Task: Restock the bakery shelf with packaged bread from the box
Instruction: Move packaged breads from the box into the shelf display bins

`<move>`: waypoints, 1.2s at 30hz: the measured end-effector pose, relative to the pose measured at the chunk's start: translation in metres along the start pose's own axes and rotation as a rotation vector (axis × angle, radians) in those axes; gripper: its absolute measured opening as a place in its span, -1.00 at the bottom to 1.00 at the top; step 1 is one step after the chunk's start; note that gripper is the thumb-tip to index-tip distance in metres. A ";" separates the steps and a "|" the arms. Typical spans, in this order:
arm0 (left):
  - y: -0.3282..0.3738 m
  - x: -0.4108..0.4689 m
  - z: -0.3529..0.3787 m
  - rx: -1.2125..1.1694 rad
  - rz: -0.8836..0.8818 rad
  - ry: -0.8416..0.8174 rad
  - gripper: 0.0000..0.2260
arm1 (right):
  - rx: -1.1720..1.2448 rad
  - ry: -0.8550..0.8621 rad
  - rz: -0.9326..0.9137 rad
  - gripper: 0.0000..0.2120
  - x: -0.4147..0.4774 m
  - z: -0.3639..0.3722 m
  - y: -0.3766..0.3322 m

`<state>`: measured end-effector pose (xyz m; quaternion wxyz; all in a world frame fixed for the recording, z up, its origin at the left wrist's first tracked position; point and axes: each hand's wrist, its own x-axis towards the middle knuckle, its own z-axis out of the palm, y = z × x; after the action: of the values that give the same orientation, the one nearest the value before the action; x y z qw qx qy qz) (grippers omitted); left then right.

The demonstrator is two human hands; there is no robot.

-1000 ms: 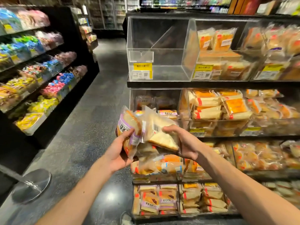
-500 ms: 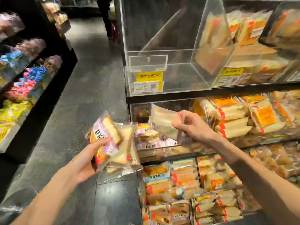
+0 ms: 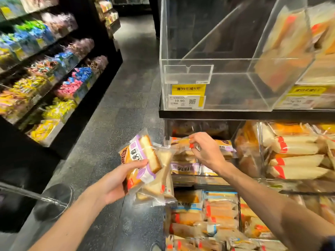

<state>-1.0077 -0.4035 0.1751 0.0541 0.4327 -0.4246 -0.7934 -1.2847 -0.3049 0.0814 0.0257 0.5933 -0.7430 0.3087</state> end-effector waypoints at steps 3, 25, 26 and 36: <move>-0.002 -0.002 0.002 -0.006 0.005 0.017 -0.29 | -0.010 0.008 -0.090 -0.81 0.003 -0.006 0.005; -0.003 0.019 0.032 -0.025 -0.036 -0.072 -0.57 | -0.053 -0.644 0.348 -0.36 0.035 0.029 0.006; -0.003 0.021 0.033 -0.027 -0.035 -0.089 -0.58 | -0.051 -0.614 0.345 -0.35 0.033 0.024 0.003; 0.002 0.045 0.075 -0.121 -0.041 -0.232 -0.75 | 1.420 -0.487 0.903 -0.70 -0.040 -0.089 -0.020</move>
<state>-1.0906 -0.3780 0.1673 0.0143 0.3426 -0.3705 -0.8632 -1.2839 -0.2289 0.1459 -0.6339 0.1677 -0.5239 0.5437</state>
